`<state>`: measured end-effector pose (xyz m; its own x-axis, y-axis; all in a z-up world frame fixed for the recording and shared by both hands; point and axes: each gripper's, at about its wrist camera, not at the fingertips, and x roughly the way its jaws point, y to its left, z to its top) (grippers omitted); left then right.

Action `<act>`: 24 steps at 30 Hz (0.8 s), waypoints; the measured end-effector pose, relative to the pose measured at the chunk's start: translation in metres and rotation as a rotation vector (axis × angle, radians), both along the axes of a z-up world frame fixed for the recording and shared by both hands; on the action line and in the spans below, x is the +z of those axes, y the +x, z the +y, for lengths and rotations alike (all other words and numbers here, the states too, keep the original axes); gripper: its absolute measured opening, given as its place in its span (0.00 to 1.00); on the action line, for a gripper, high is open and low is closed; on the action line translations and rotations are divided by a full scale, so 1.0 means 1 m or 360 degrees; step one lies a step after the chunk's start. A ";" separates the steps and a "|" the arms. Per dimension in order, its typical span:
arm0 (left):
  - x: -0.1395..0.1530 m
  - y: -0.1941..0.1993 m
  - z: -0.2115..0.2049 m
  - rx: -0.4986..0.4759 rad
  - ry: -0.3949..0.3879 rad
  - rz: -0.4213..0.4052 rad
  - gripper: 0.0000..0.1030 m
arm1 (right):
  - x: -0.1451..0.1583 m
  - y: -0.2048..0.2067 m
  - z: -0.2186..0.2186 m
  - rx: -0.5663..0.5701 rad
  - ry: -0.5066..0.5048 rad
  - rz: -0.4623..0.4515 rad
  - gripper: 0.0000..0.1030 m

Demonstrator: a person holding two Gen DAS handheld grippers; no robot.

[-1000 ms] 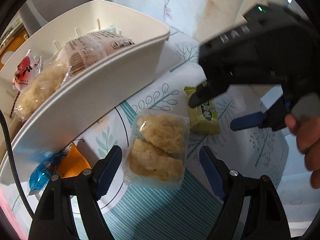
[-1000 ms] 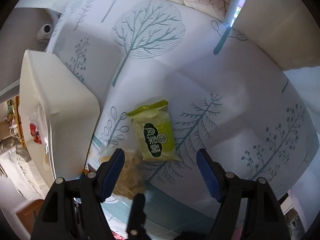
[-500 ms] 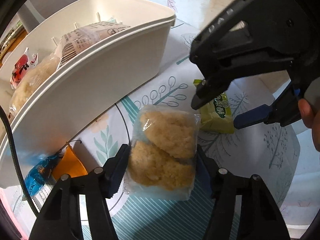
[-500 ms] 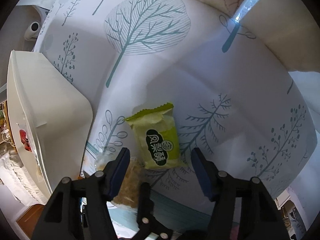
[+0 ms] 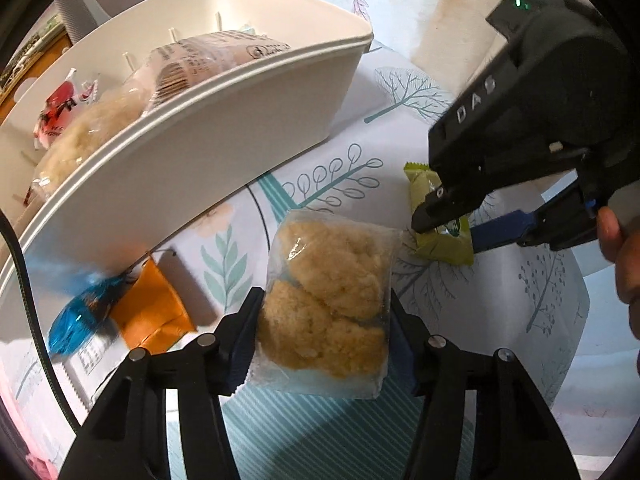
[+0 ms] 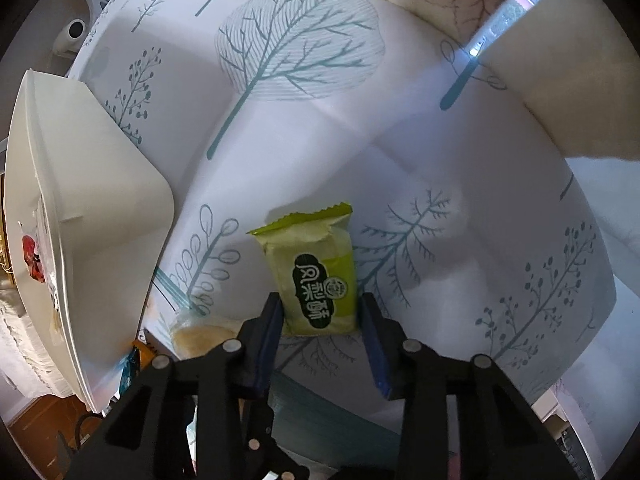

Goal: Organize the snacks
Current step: 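Lift both held snacks and carry them over the white tray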

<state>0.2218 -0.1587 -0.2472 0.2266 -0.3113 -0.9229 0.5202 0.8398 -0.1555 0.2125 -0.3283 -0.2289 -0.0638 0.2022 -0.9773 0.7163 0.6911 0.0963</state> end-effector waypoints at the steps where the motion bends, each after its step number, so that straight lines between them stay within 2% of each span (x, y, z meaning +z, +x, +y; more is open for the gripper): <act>1: 0.001 -0.001 0.002 0.0006 0.0000 -0.0001 0.54 | -0.001 -0.002 0.001 0.0002 0.0008 0.0004 0.37; 11: 0.027 -0.032 0.037 0.0198 0.0007 -0.0001 0.54 | 0.004 -0.028 0.025 0.0074 0.0117 0.0012 0.37; 16: 0.046 -0.045 0.067 0.0367 -0.0022 0.0000 0.54 | 0.016 -0.031 0.044 0.0188 0.0141 -0.0008 0.37; 24: 0.085 -0.067 0.107 0.0605 -0.0075 -0.0095 0.54 | 0.037 -0.029 0.094 0.0419 0.0161 -0.0119 0.37</act>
<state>0.1545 -0.0519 -0.1625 0.3867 -0.2366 -0.8913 0.1826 0.9670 -0.1775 0.1834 -0.2346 -0.1916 -0.0553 0.2852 -0.9569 0.5020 0.8364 0.2202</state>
